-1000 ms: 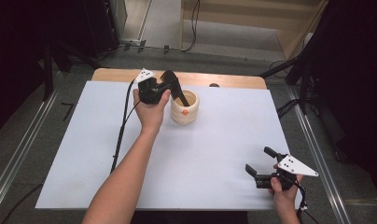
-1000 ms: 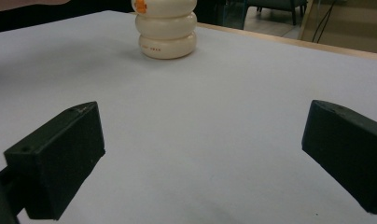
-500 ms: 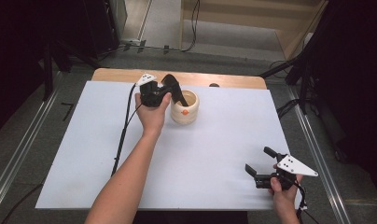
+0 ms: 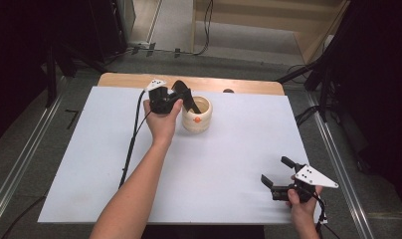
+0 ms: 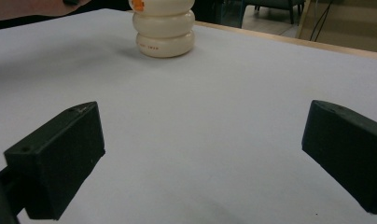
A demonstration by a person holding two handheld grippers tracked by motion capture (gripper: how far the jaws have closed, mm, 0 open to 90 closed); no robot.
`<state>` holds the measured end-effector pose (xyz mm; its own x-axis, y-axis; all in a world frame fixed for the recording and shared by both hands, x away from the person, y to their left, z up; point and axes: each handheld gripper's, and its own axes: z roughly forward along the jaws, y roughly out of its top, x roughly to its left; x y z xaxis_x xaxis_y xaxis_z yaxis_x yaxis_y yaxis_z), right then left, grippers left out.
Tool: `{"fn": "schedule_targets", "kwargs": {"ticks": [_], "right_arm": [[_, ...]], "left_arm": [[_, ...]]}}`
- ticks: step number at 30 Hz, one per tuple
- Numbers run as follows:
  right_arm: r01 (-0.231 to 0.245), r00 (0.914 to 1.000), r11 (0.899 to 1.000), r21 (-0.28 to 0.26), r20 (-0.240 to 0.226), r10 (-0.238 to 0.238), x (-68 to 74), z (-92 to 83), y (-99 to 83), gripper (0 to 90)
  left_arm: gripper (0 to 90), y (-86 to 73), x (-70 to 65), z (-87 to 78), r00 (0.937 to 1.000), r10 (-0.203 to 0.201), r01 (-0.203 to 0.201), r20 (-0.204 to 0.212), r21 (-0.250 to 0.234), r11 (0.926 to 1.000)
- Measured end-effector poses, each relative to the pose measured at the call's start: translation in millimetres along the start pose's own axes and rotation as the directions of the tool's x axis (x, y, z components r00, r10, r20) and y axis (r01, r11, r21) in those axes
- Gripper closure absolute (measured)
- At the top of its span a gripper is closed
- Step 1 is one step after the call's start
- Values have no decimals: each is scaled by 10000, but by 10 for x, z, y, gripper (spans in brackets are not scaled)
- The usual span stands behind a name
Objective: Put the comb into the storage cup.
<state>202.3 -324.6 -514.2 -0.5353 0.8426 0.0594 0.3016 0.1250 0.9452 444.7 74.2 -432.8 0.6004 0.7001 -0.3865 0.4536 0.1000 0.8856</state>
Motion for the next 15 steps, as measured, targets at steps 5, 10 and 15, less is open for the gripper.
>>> {"fn": "schedule_targets", "kwargs": {"ticks": [5,10,15], "right_arm": [[-28,10000,10000,7,-1,28,-1,1,0,0],[-19,10000,10000,9,18,19,0,3,0,0],[-3,10000,10000,9,21,3,2,7,0,0]], "left_arm": [[503,23,-20,-21,9998,157,-158,-150,-67,9999],[241,29,-4,-30,9987,312,-314,-403,-40,9995],[24,29,-23,-38,9969,544,-540,-565,89,9985]]}}
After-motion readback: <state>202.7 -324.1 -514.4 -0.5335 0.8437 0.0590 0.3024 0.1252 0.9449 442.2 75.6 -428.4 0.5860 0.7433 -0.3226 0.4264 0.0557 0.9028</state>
